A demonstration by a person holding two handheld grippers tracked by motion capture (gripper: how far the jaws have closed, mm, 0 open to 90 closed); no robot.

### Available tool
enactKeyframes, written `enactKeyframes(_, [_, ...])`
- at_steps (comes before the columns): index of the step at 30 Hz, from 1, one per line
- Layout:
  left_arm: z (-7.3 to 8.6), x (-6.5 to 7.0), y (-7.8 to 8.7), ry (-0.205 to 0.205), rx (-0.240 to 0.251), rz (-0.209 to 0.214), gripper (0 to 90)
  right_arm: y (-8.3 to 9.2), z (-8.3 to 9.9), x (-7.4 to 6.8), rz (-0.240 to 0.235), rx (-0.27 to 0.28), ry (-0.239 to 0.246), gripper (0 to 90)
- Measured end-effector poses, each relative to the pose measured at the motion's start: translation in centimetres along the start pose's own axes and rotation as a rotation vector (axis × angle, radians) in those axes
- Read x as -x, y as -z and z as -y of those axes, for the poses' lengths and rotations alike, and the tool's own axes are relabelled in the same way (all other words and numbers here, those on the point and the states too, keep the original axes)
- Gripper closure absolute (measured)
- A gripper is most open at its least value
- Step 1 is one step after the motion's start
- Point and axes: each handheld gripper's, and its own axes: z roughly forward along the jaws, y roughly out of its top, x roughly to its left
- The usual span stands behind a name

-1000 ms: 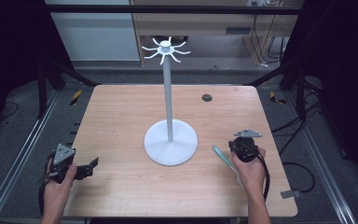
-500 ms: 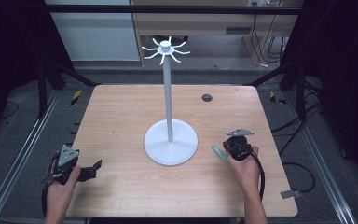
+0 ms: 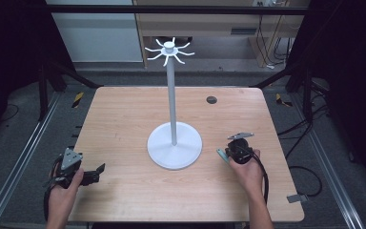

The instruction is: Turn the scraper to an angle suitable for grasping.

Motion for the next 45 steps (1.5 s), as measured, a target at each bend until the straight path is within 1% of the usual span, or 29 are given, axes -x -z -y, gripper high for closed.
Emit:
enactKeyframes(2, [0.0,0.1,0.0,-0.002,-0.002,0.005,3.3,-0.1,0.0,-0.2,0.008,-0.008,0.003,90.0])
enactKeyframes(8, [-0.1,0.1,-0.1,0.0,0.0,0.004,3.4,-0.3,0.1,-0.2,0.004,-0.019,0.008,90.0])
enactKeyframes(11, [-0.1,0.1,-0.1,-0.005,-0.006,0.0,3.3,-0.3,0.1,-0.2,-0.01,-0.019,0.009,90.0])
enactKeyframes(12, [-0.1,0.1,-0.1,-0.004,-0.004,0.001,3.4,-0.2,0.1,-0.3,-0.03,-0.015,0.015,90.0])
enactKeyframes(13, [-0.1,0.1,-0.1,-0.003,-0.002,0.001,3.4,-0.2,0.1,-0.3,-0.03,-0.015,0.015,90.0])
enactKeyframes(14, [-0.1,0.0,-0.1,-0.003,-0.001,0.002,3.3,-0.2,0.2,-0.6,-0.045,-0.016,0.029,90.0])
enactKeyframes(15, [-0.1,0.0,-0.1,-0.004,-0.001,0.004,3.3,-0.1,0.2,-0.8,-0.054,-0.018,0.029,90.0])
enactKeyframes(16, [-0.2,0.1,-0.1,-0.01,-0.001,0.001,3.3,-0.1,0.2,-1.0,-0.058,-0.02,0.04,90.0])
enactKeyframes(17, [-0.2,0.1,-0.1,-0.01,-0.001,0.001,3.4,-0.1,0.2,-1.0,-0.058,-0.02,0.04,90.0])
enactKeyframes(18, [-0.1,0.2,-0.1,-0.016,-0.007,0.004,3.4,0.0,0.3,-1.3,-0.071,-0.02,0.064,90.0])
enactKeyframes(19, [-0.1,0.2,-0.1,-0.016,-0.007,0.004,3.4,0.0,0.3,-1.3,-0.071,-0.02,0.064,90.0])
enactKeyframes(21, [-0.2,0.2,-0.1,-0.022,-0.009,0.004,3.4,0.3,0.4,-1.5,-0.088,-0.02,0.067,90.0])
enactKeyframes(22, [-0.2,0.2,-0.1,-0.024,-0.008,0.004,3.4,0.3,0.6,-1.5,-0.087,-0.008,0.064,90.0])
enactKeyframes(23, [-0.2,0.3,-0.2,-0.018,-0.002,0.003,3.4,0.4,0.6,-1.4,-0.092,-0.007,0.056,90.0])
enactKeyframes(24, [-0.3,0.3,-0.1,-0.02,-0.004,0.004,3.4,0.4,0.7,-1.4,-0.083,-0.002,0.055,90.0])
enactKeyframes(26, [-0.3,0.2,0.0,-0.019,-0.002,0.003,3.3,0.5,0.7,-1.3,-0.082,0.005,0.05,90.0])
enactKeyframes(27, [-0.2,0.2,0.0,-0.015,-0.001,0.002,3.3,0.9,0.6,-1.2,-0.084,0.03,0.045,90.0])
enactKeyframes(28, [-0.2,0.2,0.0,-0.015,-0.001,0.002,3.3,0.9,0.6,-1.2,-0.084,0.03,0.045,90.0])
enactKeyframes(29, [-0.2,0.1,0.0,-0.012,-0.002,0.002,3.3,1.3,0.7,-1.3,-0.082,0.035,0.052,90.0])
enactKeyframes(31, [-0.2,0.1,0.0,-0.011,-0.001,0.0,3.3,1.5,0.7,-1.3,-0.084,0.034,0.049,90.0])
enactKeyframes(32, [-0.2,0.1,0.1,-0.011,0.0,0.0,3.3,1.6,0.8,-1.4,-0.079,0.04,0.06,90.0])
enactKeyframes(35, [-0.2,0.1,0.0,-0.012,-0.003,0.003,3.3,2.1,0.8,-1.5,-0.081,0.051,0.072,90.0])
enactKeyframes(38, [-0.1,0.0,0.2,-0.009,-0.01,-0.001,3.4,2.8,0.9,-1.7,-0.07,0.063,0.085,90.0])
enactKeyframes(40, [-0.1,-0.1,0.4,0.004,0.002,0.002,3.4,3.0,0.7,-1.8,-0.056,0.066,0.09,90.0])
enactKeyframes(41, [-0.1,-0.1,0.4,0.004,0.002,0.002,3.4,3.0,0.7,-1.8,-0.056,0.066,0.09,90.0])
enactKeyframes(42, [0.0,-0.1,0.3,0.007,-0.001,0.005,3.4,3.3,0.3,-1.9,-0.033,0.062,0.098,90.0])
enactKeyframes(43, [0.0,-0.1,0.3,0.006,-0.002,0.007,3.5,3.4,0.1,-2.1,-0.029,0.059,0.106,90.0])
enactKeyframes(45, [-0.1,-0.2,0.3,0.003,-0.001,0.015,3.5,3.5,0.0,-2.3,-0.03,0.053,0.108,90.0])
